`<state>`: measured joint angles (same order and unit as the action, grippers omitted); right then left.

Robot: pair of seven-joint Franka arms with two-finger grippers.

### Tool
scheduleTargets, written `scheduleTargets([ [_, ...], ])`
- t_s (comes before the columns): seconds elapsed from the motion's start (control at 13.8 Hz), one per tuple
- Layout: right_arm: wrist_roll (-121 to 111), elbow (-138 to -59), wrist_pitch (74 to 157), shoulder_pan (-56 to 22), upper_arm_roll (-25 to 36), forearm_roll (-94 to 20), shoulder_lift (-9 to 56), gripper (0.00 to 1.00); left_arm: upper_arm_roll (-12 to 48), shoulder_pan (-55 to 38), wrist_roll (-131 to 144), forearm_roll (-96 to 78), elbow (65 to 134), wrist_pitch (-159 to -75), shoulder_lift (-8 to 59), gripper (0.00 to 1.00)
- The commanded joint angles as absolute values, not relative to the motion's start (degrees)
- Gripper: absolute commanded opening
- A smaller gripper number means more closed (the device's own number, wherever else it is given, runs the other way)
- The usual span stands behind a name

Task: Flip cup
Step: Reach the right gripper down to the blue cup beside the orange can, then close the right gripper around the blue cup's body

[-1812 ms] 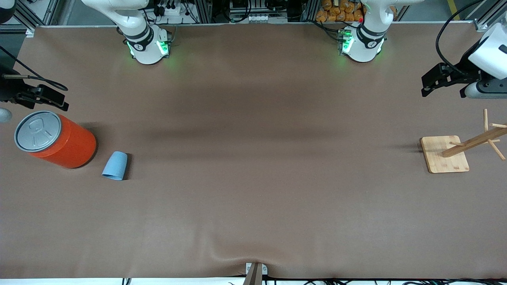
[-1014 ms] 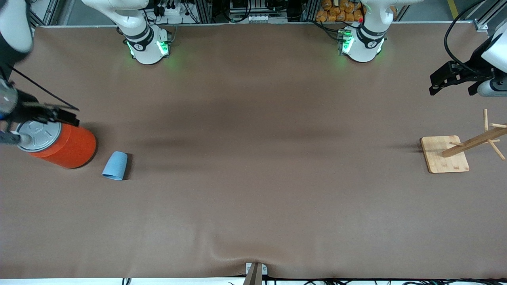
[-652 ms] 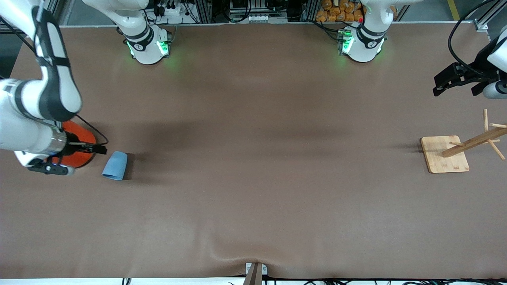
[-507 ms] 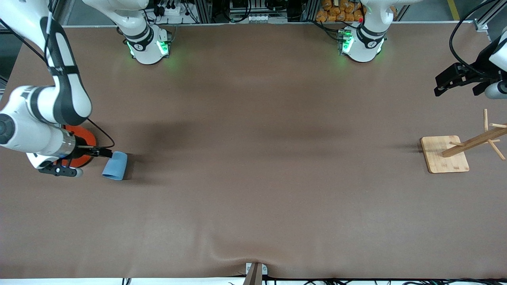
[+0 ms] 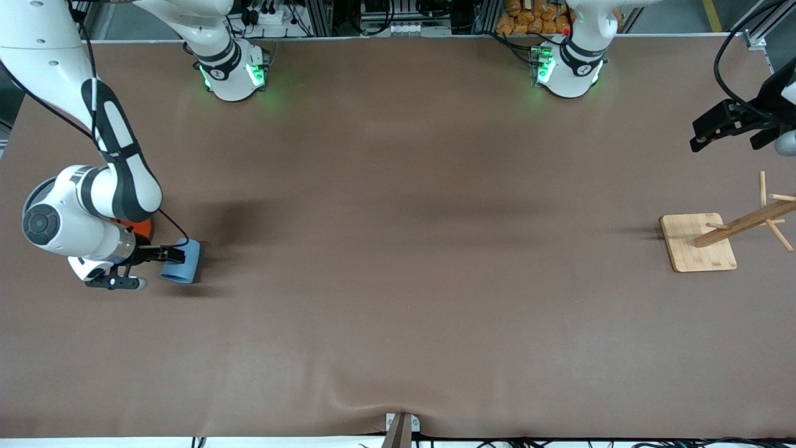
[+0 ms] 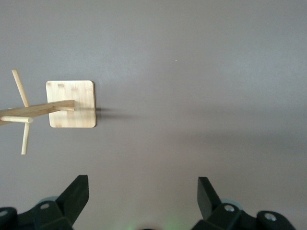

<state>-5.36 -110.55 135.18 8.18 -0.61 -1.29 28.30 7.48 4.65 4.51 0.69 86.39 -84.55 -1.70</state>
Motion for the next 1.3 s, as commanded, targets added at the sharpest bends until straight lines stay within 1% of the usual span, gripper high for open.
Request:
scheduleTargets([
  [0.0, -5.81, -109.95, 137.63, 8.79, -1.23, -2.28, 30.05, 1.0, 8.17, 5.36, 3.52, 0.0, 85.87, -83.76, -1.93, 1.0],
  [0.14, -5.63, -109.95, 137.72, 8.7, -1.32, -2.72, 30.32, 1.0, 8.17, 5.36, 3.6, 0.0, 85.96, -83.76, -1.85, 1.0],
  [0.43, -5.45, -109.86, 138.07, 8.61, -1.23, -11.24, 32.43, 1.0, 8.26, 5.36, 3.52, 0.0, 86.31, -83.67, -2.02, 1.0],
  [0.65, -5.36, -109.86, 138.77, 8.61, -1.23, -11.95, 33.48, 1.0, 8.26, 5.36, 3.69, 0.0, 86.31, -83.23, -2.11, 1.0],
  [0.72, -5.45, -109.78, 139.21, 8.53, -1.23, -11.87, 33.49, 0.96, 8.26, 5.45, 3.6, 0.0, 86.31, -83.06, -2.2, 1.0],
  [0.8, -5.45, -109.78, 139.13, 8.35, -1.23, -11.87, 33.4, 0.73, 8.26, 5.54, 3.52, 0.0, 86.22, -82.45, -2.28, 1.0],
  [0.87, -5.45, -109.78, 138.61, 7.83, -1.23, -11.87, 33.14, 0.61, 8.26, 5.54, 3.52, 0.0, 86.22, -82.18, -2.55, 1.0],
  [1.01, -5.97, -109.78, 137.73, 6.69, -1.23, -11.78, 31.39, 0.61, 8.26, 5.54, 3.6, 0.0, 85.96, -82.26, -2.55, 1.0],
  [1.23, -7.2, -108.55, 134.05, 4.58, -1.32, -11.16, 27.7, 0.64, 8.09, 5.54, 3.6, -0.26, 85.87, -82.88, -2.37, 1.0],
])
